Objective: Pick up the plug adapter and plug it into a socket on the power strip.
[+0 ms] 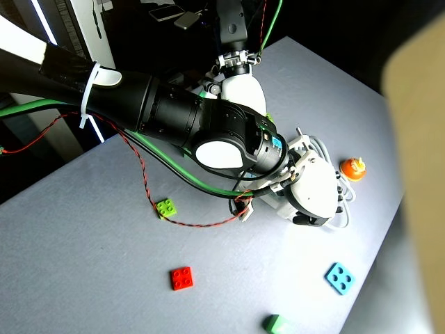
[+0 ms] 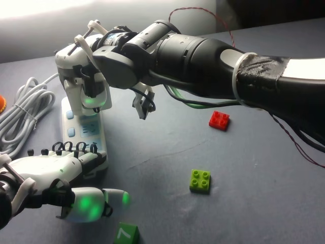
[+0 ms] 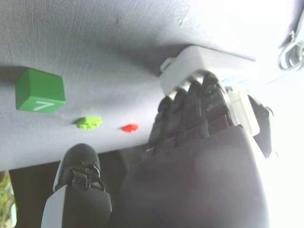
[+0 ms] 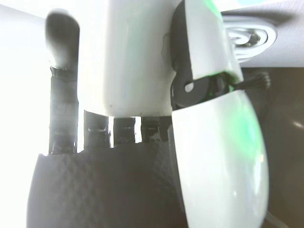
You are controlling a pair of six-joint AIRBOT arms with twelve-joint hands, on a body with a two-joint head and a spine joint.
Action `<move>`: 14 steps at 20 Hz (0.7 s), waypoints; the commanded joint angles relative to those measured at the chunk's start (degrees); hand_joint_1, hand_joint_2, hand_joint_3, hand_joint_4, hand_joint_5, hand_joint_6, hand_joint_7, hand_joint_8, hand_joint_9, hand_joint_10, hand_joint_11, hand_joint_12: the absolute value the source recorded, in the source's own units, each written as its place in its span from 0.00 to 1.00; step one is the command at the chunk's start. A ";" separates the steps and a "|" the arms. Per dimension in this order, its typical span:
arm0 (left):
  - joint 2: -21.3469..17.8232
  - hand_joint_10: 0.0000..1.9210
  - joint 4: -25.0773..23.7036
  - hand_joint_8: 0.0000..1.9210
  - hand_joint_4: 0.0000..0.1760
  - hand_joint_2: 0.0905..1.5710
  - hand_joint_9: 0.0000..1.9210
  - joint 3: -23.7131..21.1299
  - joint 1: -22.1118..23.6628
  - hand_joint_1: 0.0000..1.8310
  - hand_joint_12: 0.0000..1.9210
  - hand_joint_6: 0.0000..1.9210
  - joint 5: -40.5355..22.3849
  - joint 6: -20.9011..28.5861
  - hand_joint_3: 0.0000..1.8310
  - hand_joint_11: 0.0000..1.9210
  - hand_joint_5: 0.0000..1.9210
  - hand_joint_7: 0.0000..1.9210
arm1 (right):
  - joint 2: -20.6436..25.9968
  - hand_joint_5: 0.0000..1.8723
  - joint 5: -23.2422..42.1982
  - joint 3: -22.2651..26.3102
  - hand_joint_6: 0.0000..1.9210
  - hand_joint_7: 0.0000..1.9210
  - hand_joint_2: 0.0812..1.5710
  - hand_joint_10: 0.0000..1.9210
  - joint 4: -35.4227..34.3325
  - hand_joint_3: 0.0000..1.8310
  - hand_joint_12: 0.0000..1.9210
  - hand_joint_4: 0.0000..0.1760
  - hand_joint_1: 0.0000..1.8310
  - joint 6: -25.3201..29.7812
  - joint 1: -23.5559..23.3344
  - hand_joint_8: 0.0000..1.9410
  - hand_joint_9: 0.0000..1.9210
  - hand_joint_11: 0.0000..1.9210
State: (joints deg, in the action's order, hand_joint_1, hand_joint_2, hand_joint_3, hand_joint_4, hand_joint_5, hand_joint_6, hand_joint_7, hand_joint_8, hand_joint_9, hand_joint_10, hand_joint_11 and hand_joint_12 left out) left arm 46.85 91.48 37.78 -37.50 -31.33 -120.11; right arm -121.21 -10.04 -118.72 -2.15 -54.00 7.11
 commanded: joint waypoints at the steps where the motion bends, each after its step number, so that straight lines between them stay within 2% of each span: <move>1: 0.20 0.00 2.19 0.00 0.00 0.73 0.02 -0.06 -0.75 0.00 0.00 0.00 0.97 0.27 0.00 0.00 0.01 0.02 | -1.31 0.41 4.33 0.40 0.55 0.49 0.72 0.73 -1.61 0.00 0.76 0.00 0.75 0.86 0.99 0.55 0.45 0.44; 5: 0.15 0.00 2.19 0.00 0.00 0.74 0.01 -0.06 -0.80 0.00 0.00 0.00 0.97 0.29 0.00 0.00 0.00 0.01 | -0.69 0.40 5.14 0.41 0.58 0.49 0.73 0.73 -1.63 0.00 0.75 0.00 0.75 1.14 -0.06 0.54 0.45 0.43; 7: 0.10 0.00 2.19 0.00 0.00 0.74 0.00 -0.06 -0.92 0.00 0.00 0.00 0.97 0.29 0.00 0.00 0.00 0.00 | -0.41 0.41 5.24 0.42 0.55 0.50 0.72 0.72 -1.63 0.00 0.75 0.00 0.75 1.13 -0.10 0.52 0.46 0.43; 12: -0.26 0.00 2.19 0.00 0.00 0.74 0.00 -0.12 -1.56 0.00 0.00 0.00 0.97 0.37 0.00 0.00 0.00 0.00 | 0.50 0.43 5.56 0.45 0.53 0.49 0.72 0.74 -1.63 0.00 0.79 0.00 0.75 1.11 0.13 0.56 0.44 0.41; 14: -0.27 0.00 2.19 0.00 0.00 0.74 0.01 -0.13 -1.61 0.00 0.00 0.00 0.97 0.39 0.00 0.00 0.00 0.01 | 0.76 0.42 5.59 0.46 0.56 0.49 0.73 0.74 -1.63 0.00 0.78 0.00 0.75 1.10 0.17 0.55 0.43 0.41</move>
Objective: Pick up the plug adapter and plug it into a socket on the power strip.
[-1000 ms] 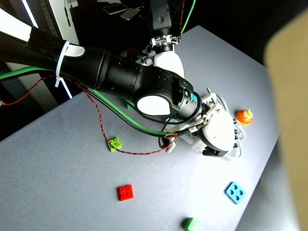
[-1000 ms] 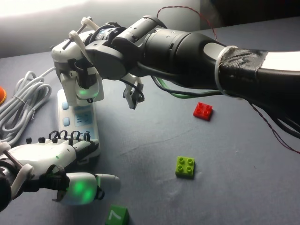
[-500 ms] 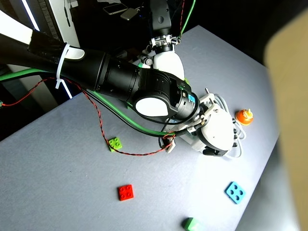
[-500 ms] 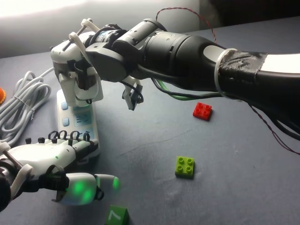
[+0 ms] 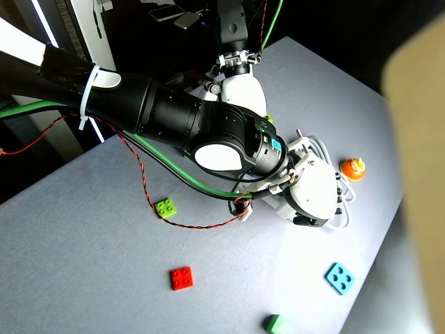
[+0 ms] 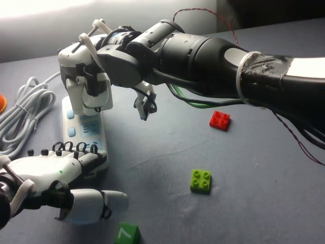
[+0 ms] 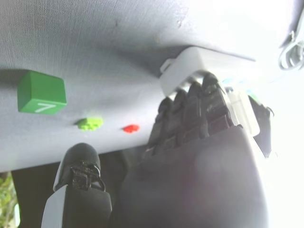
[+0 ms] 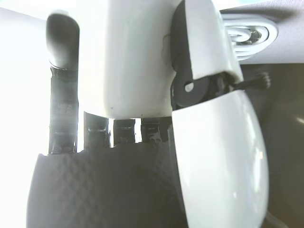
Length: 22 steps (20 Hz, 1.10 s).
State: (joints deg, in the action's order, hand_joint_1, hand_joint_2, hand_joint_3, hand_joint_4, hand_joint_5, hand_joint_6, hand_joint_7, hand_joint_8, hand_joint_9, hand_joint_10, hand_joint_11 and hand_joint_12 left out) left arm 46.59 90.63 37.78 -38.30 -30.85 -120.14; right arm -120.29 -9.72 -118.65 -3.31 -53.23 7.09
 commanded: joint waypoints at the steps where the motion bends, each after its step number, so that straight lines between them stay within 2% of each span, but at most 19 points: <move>1: -0.01 0.00 3.04 0.00 0.00 0.74 0.01 -0.13 -0.81 0.00 0.00 0.00 0.48 0.41 0.00 0.00 0.00 0.01 | -0.05 0.42 5.31 0.44 0.56 0.49 0.73 0.74 -0.47 0.00 0.78 0.00 0.75 0.33 0.22 0.55 0.43 0.41; 5: -0.01 0.00 3.04 0.00 0.00 0.74 0.01 -0.08 -0.91 0.00 0.00 0.00 0.46 0.41 0.00 0.00 0.00 0.01 | 0.64 0.43 5.90 1.32 0.57 0.49 0.72 0.74 -0.47 0.00 0.79 0.00 0.75 0.33 0.20 0.55 0.43 0.39; 7: -0.08 0.00 3.04 0.00 0.00 0.74 0.00 -0.09 -1.08 0.00 0.00 0.00 0.46 0.41 0.00 0.00 0.00 0.00 | 1.07 0.40 6.12 2.06 0.60 0.45 0.74 0.78 -0.47 0.00 0.82 0.00 0.74 0.33 0.13 0.60 0.40 0.35; 8: -0.12 0.00 3.04 0.00 0.00 0.75 0.00 -0.10 -1.16 0.00 0.00 0.00 0.46 0.41 0.00 0.00 0.00 0.00 | 1.22 0.44 6.30 2.39 0.63 0.45 0.74 0.63 -0.47 0.00 0.83 0.00 0.66 0.33 0.11 0.61 0.37 0.33; 9: -0.17 0.00 3.04 0.00 0.00 0.75 0.01 -0.10 -1.21 0.00 0.00 0.00 0.46 0.41 0.00 0.00 0.00 0.01 | 1.30 0.46 6.40 2.54 0.64 0.43 0.74 0.56 -0.46 0.00 0.84 0.01 0.65 0.31 0.09 0.61 0.36 0.31; 12: -0.25 0.00 3.04 0.00 0.00 0.74 0.01 -0.11 -1.27 0.00 0.00 0.00 0.46 0.41 0.00 0.00 0.00 0.01 | 1.36 0.42 6.43 2.56 0.69 0.43 0.76 0.47 -0.46 0.00 0.81 0.10 0.64 0.26 0.08 0.61 0.38 0.31; 13: -0.26 0.01 3.04 0.00 0.00 0.74 0.02 -0.11 -1.29 0.00 0.00 0.00 0.46 0.42 0.00 0.00 0.00 0.01 | 1.37 0.39 6.45 2.56 0.72 0.43 0.77 0.46 -0.46 0.00 0.81 0.07 0.63 0.25 0.09 0.62 0.39 0.31; 14: -0.30 0.01 3.04 0.00 0.00 0.74 0.02 -0.11 -1.32 0.00 0.00 0.00 0.46 0.42 0.00 0.00 0.00 0.01 | 1.37 0.40 6.50 2.56 0.69 0.41 0.77 0.43 -0.46 0.00 0.80 0.00 0.60 0.22 0.13 0.35 0.37 0.28; 15: -0.32 0.00 3.04 0.00 0.00 0.74 0.01 -0.11 -1.34 0.00 0.00 0.00 0.46 0.43 0.00 0.00 0.00 0.01 | 1.39 0.35 6.54 2.56 0.36 0.43 0.72 0.39 -0.46 0.00 0.76 0.00 0.58 0.21 0.15 0.19 0.37 0.27; 16: -0.32 0.00 3.04 0.00 0.00 0.74 0.02 -0.11 -1.36 0.00 0.00 0.00 0.46 0.46 0.00 0.00 0.00 0.01 | 1.41 0.38 6.57 2.56 0.18 0.44 0.70 0.32 -0.46 0.00 0.71 0.00 0.57 0.21 0.18 0.10 0.37 0.26; 17: -0.32 0.00 3.04 0.00 0.00 0.74 0.01 -0.11 -1.37 0.00 0.00 0.00 0.46 0.46 0.00 0.00 0.00 0.01 | 1.45 0.40 6.58 2.56 0.08 0.45 0.68 0.26 -0.46 0.00 0.69 0.00 0.57 0.21 0.18 0.05 0.39 0.26; 18: -0.32 0.00 3.04 0.00 0.00 0.74 0.01 -0.10 -1.44 0.00 0.00 0.00 0.46 0.46 0.00 0.00 0.00 0.01 | 1.46 0.40 6.58 2.56 0.03 0.44 0.70 0.19 -0.46 0.00 0.66 0.00 0.54 0.19 0.19 0.02 0.40 0.24; 20: -0.35 0.00 3.04 0.00 0.00 0.75 0.01 -0.10 -1.56 0.00 0.00 0.00 0.46 0.46 0.00 0.00 0.00 0.01 | 1.60 0.39 6.71 2.57 0.00 0.41 0.69 0.08 -0.46 0.00 0.62 0.00 0.51 0.19 0.16 0.00 0.41 0.22; 22: -0.37 0.00 3.04 0.00 0.00 0.74 0.00 -0.10 -1.65 0.00 0.00 0.00 0.46 0.46 0.00 0.00 0.00 0.00 | 1.78 0.36 6.71 2.59 0.00 0.37 0.69 0.02 -0.46 0.00 0.59 0.00 0.47 0.18 0.10 0.00 0.39 0.18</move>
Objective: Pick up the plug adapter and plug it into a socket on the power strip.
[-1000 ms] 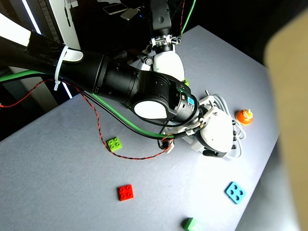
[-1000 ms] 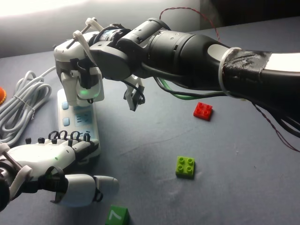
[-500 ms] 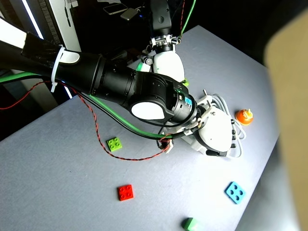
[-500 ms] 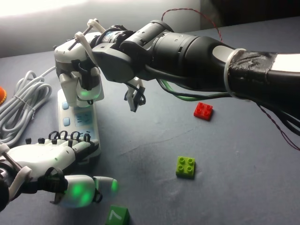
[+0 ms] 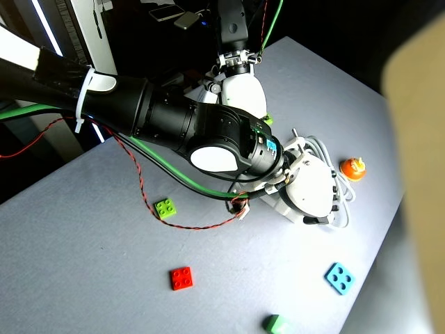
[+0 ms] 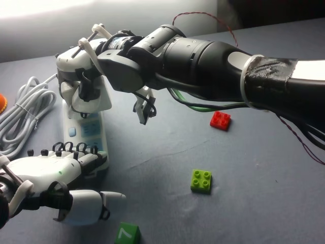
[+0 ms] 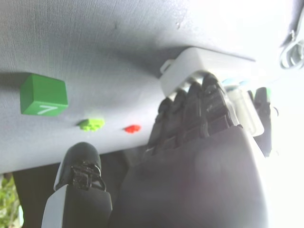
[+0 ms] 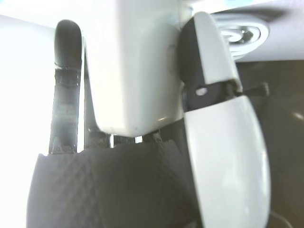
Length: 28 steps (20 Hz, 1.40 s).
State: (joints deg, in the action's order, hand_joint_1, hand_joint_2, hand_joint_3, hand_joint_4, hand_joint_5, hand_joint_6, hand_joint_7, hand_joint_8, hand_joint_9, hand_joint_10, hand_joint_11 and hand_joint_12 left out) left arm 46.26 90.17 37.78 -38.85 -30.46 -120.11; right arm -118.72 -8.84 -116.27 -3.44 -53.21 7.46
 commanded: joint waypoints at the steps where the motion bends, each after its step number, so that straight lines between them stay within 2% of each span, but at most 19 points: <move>1: -0.05 0.00 3.50 0.00 0.00 0.74 0.00 -0.10 -1.14 0.00 0.00 0.00 0.06 0.44 0.00 0.00 0.00 0.00 | 0.31 0.36 5.84 0.22 0.00 0.36 0.69 0.02 -0.33 0.00 0.58 0.00 0.46 0.15 -0.29 0.00 0.38 0.15; 6: -0.16 0.00 3.49 0.00 0.00 0.75 0.00 0.03 -1.22 0.00 0.00 0.00 0.06 0.44 0.00 0.00 0.00 0.00 | 2.02 0.28 5.92 2.39 0.00 0.30 0.68 0.00 -0.32 0.00 0.55 0.00 0.33 -0.06 -0.65 0.00 0.31 0.10; 7: -0.31 0.00 3.49 0.00 0.00 0.74 0.00 0.10 -1.22 0.00 0.00 0.00 0.06 0.44 0.00 0.00 0.00 0.00 | 2.61 0.25 6.05 3.24 0.00 0.27 0.66 0.00 -0.32 0.00 0.56 0.00 0.29 -0.17 -0.81 0.00 0.27 0.06; 8: -0.42 0.00 3.49 0.00 0.00 0.74 0.00 0.17 -1.23 0.00 0.00 0.00 0.06 0.44 0.00 0.00 0.00 0.00 | 3.00 0.25 6.12 3.74 0.00 0.27 0.66 0.00 -0.32 0.00 0.56 0.00 0.29 -0.22 -0.91 0.00 0.27 0.06; 9: -0.67 0.00 3.49 0.00 0.00 0.74 0.00 0.32 -1.23 0.00 0.00 0.00 0.08 0.44 0.00 0.00 0.00 0.00 | 3.46 0.23 6.21 4.29 0.00 0.24 0.63 0.00 -0.32 0.00 0.57 0.00 0.24 -0.23 -1.12 0.00 0.23 0.02; 10: -1.02 0.00 3.48 0.00 0.00 0.74 0.00 0.44 -1.28 0.00 0.00 0.00 0.08 0.42 0.00 0.00 0.00 0.00 | 3.77 0.23 6.33 4.57 0.00 0.24 0.63 0.00 -0.32 0.00 0.57 0.00 0.24 -0.23 -1.32 0.00 0.23 0.02; 11: -1.33 0.00 3.48 0.00 0.00 0.75 0.01 0.56 -1.37 0.00 0.00 0.00 0.08 0.41 0.00 0.00 0.00 0.01 | 4.24 0.20 6.45 4.94 0.00 0.22 0.62 0.00 -0.32 0.00 0.55 0.00 0.19 -0.22 -1.57 0.00 0.20 0.00; 13: -1.81 0.01 3.46 0.01 0.00 0.74 0.02 0.78 -1.42 0.00 0.00 0.00 0.08 0.26 0.00 0.00 0.01 0.02 | 5.86 0.19 6.97 6.56 0.00 0.21 0.60 0.00 -0.32 0.00 0.55 0.00 0.18 -0.26 -2.20 0.00 0.20 0.00; 14: -2.08 0.01 3.46 0.01 0.00 0.75 0.02 0.89 -1.30 0.00 0.00 0.00 0.09 0.19 0.00 0.00 0.01 0.02 | 7.71 0.17 7.63 8.67 0.00 0.19 0.58 0.00 -0.28 0.00 0.51 0.00 0.15 -0.69 -2.67 0.00 0.19 0.00; 20: -3.20 0.00 3.44 0.00 0.00 0.74 0.02 2.72 2.25 0.00 0.00 0.00 0.20 -2.82 0.00 0.00 0.01 0.02 | 15.63 0.14 8.55 17.13 0.00 0.15 0.58 0.00 0.72 0.00 0.47 0.00 0.07 -0.69 -4.63 0.00 0.16 0.00; 21: -3.37 0.00 3.44 0.00 0.00 0.74 0.02 2.96 3.03 0.00 0.00 0.00 0.21 -3.59 0.00 0.00 0.01 0.02 | 17.30 0.12 8.71 18.84 0.00 0.14 0.59 0.00 0.72 0.00 0.44 0.00 0.05 -0.70 -4.98 0.00 0.15 0.00; 23: -4.00 0.00 3.44 0.00 0.00 0.75 0.02 3.27 4.40 0.00 0.00 0.00 0.23 -4.50 0.00 0.00 0.01 0.02 | 21.35 0.14 9.72 22.96 0.00 0.16 0.60 0.01 0.72 0.00 0.48 0.00 0.06 -0.70 -5.59 0.00 0.17 0.00; 28: -5.26 0.00 3.44 0.00 0.00 0.75 0.02 5.01 9.21 0.00 0.00 0.00 1.27 -7.35 0.00 0.00 0.01 0.02 | 32.35 0.15 13.57 35.87 0.00 0.17 0.61 0.00 0.66 0.00 0.48 0.00 0.08 -0.70 -4.74 0.00 0.17 0.00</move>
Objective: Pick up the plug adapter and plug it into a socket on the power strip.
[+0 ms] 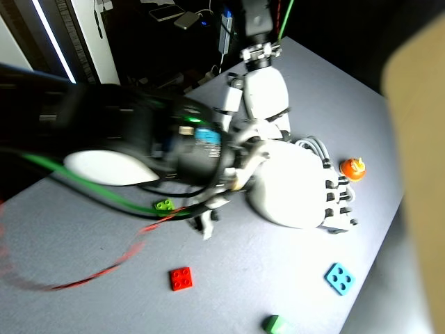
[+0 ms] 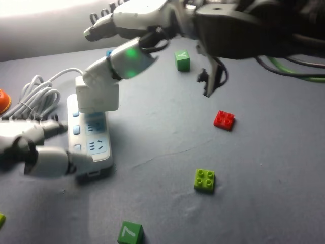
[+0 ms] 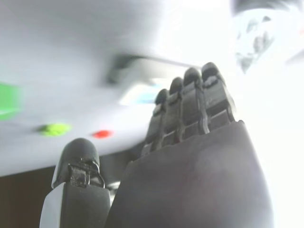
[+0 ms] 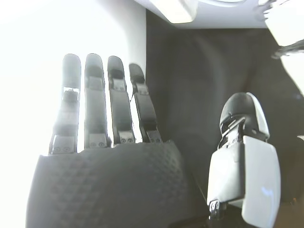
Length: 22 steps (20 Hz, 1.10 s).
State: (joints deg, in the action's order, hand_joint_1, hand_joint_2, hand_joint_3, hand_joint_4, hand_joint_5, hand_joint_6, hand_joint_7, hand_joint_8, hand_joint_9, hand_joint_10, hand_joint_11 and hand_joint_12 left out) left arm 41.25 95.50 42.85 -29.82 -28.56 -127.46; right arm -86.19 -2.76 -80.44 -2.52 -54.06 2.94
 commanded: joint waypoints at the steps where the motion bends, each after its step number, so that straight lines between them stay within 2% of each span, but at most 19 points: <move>1: -0.31 0.00 -1.88 0.00 0.00 0.75 0.02 0.35 1.50 0.00 0.00 0.00 -0.09 -0.90 0.00 0.00 0.01 0.02 | 1.49 0.15 8.61 2.00 0.00 0.17 0.61 0.00 -0.27 0.00 0.48 0.00 0.08 0.15 0.38 0.00 0.17 0.00; 4: -0.78 0.00 -1.88 0.00 0.00 0.75 0.02 1.03 4.96 0.00 0.00 0.00 1.36 -3.63 0.00 0.00 0.00 0.01 | 6.02 0.15 10.93 7.15 0.00 0.16 0.62 0.00 -0.36 0.00 0.49 0.00 0.08 0.15 2.43 0.00 0.17 0.00; 6: -1.30 0.00 -1.88 0.00 0.00 0.75 0.03 1.25 6.05 0.00 0.00 0.00 2.08 -4.40 0.00 0.00 0.02 0.03 | 8.33 0.15 11.50 9.82 0.00 0.17 0.62 0.00 -2.81 0.00 0.49 0.00 0.08 0.15 3.27 0.00 0.18 0.00; 7: -1.64 0.01 -1.88 0.00 0.00 0.76 0.09 1.35 6.58 0.00 0.03 0.01 2.14 -4.44 0.00 0.04 0.11 0.10 | 9.66 0.20 11.50 11.31 0.01 0.23 0.64 0.01 -5.28 0.00 0.55 0.00 0.11 0.15 3.63 0.00 0.22 0.01; 8: -1.97 0.01 -1.88 0.01 0.00 0.76 0.13 1.39 6.87 0.00 0.21 0.00 2.21 -4.50 0.00 0.01 0.16 0.14 | 10.84 0.23 11.97 12.83 0.00 0.26 0.64 0.01 -7.32 0.00 0.56 0.00 0.12 0.15 4.00 0.00 0.24 0.03; 9: -2.25 0.01 -1.88 0.01 0.00 0.77 0.20 1.42 7.01 0.00 0.39 0.00 2.49 -4.50 0.00 0.00 0.22 0.22 | 11.72 0.27 12.64 13.88 0.01 0.29 0.65 0.01 -8.60 0.00 0.59 0.00 0.13 0.16 4.30 0.00 0.27 0.05; 10: -2.50 0.01 -1.88 0.01 0.00 0.77 0.20 1.42 7.16 0.00 0.39 0.00 2.59 -4.61 0.00 0.00 0.22 0.22 | 12.42 0.27 13.22 14.71 0.01 0.29 0.65 0.01 -9.78 0.00 0.59 0.00 0.13 0.16 4.53 0.00 0.27 0.05; 11: -3.02 0.01 -1.88 0.00 0.00 0.78 0.25 1.36 7.43 0.00 0.47 0.00 2.59 -5.34 0.00 0.01 0.27 0.27 | 13.43 0.29 13.66 16.20 0.01 0.32 0.66 0.01 -12.02 0.00 0.61 0.00 0.14 0.17 4.92 0.00 0.29 0.06; 12: -3.33 0.04 -1.87 0.02 0.00 0.80 0.42 1.43 7.64 0.09 0.57 0.02 2.59 -5.56 0.00 0.13 0.44 0.45 | 14.29 0.41 14.06 17.71 0.02 0.45 0.68 0.08 -13.29 0.00 0.72 0.00 0.17 0.17 5.37 0.03 0.45 0.21; 13: -3.51 0.32 -1.87 0.09 0.00 0.82 0.43 1.67 7.87 0.14 0.72 0.09 2.57 -5.56 0.00 0.21 0.55 0.55 | 15.10 0.47 15.21 19.17 0.07 0.50 0.72 0.39 -13.70 0.00 0.82 0.00 0.17 0.17 5.80 0.09 0.40 0.27; 14: -3.69 0.32 -1.87 0.09 0.00 0.82 0.43 1.93 8.06 0.14 0.72 0.09 2.55 -5.56 0.00 0.21 0.55 0.55 | 16.07 0.47 15.90 20.67 0.07 0.50 0.72 0.39 -13.71 0.00 0.82 0.00 0.17 0.17 6.17 0.09 0.40 0.27; 15: -3.89 0.94 -1.87 0.82 0.00 0.83 0.47 2.17 8.41 0.20 0.98 0.81 2.54 -5.70 0.00 0.39 0.44 0.49 | 17.13 0.41 16.02 22.01 0.75 0.43 0.75 0.91 -13.68 0.00 0.99 0.00 0.17 0.12 6.38 0.81 0.42 0.42; 16: -3.95 0.99 -1.87 0.95 0.00 0.83 0.49 2.35 8.80 0.21 1.00 0.93 2.55 -6.01 0.00 0.44 0.42 0.47 | 17.73 0.41 15.84 22.52 0.89 0.45 0.75 0.98 -13.68 0.00 1.00 0.00 0.19 -0.02 6.51 0.93 0.48 0.50; 17: -4.05 1.00 -1.87 0.99 0.00 0.83 0.54 2.57 9.39 0.22 1.00 0.99 2.56 -6.87 0.00 0.51 0.43 0.49 | 18.36 0.47 16.29 22.77 0.98 0.52 0.73 1.00 -13.68 0.00 1.00 0.00 0.23 -0.48 6.86 0.99 0.57 0.61; 18: -4.06 1.00 -1.87 1.00 0.00 0.82 0.58 2.76 9.90 0.22 1.00 1.00 2.56 -7.73 0.00 0.57 0.48 0.52 | 19.67 0.58 17.58 23.70 1.00 0.60 0.73 1.00 -13.68 0.00 1.00 0.00 0.22 -0.63 7.80 1.00 0.66 0.71; 19: -4.04 1.00 -1.87 1.00 0.00 0.82 0.58 2.93 10.11 0.22 1.00 1.00 2.56 -7.82 0.00 0.57 0.48 0.52 | 20.87 0.58 18.63 24.70 1.00 0.60 0.73 1.00 -13.67 0.00 1.00 0.00 0.22 -0.63 9.14 1.00 0.66 0.71; 20: -4.02 1.00 -1.87 1.00 0.00 0.82 0.60 3.07 10.21 0.22 1.00 1.00 2.56 -7.89 0.00 0.60 0.50 0.53 | 21.73 0.63 18.85 25.36 1.00 0.64 0.73 1.00 -13.67 0.00 1.00 0.00 0.21 -0.65 10.22 1.00 0.70 0.77; 21: -4.00 1.00 -1.85 1.00 0.00 0.82 0.62 3.20 10.36 0.21 1.00 1.00 2.54 -7.95 0.00 0.65 0.53 0.55 | 22.81 0.67 18.85 25.94 1.00 0.69 0.75 1.00 -13.66 0.00 1.00 0.00 0.18 -0.75 11.64 1.00 0.75 0.81; 22: -4.20 1.00 -1.83 1.00 0.00 0.83 0.69 3.18 10.42 0.22 1.00 1.00 2.53 -7.76 0.00 0.75 0.61 0.62 | 23.36 0.71 19.20 25.87 1.00 0.73 0.76 1.00 -13.66 0.00 1.00 0.00 0.17 -0.79 12.74 1.00 0.79 0.86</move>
State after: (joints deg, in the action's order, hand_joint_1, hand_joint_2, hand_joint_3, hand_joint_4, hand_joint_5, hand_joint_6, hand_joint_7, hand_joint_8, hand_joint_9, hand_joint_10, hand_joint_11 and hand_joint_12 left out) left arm 37.93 95.48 45.82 -20.01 -25.08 -135.15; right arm -62.98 9.37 -54.83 -16.05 -55.27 16.58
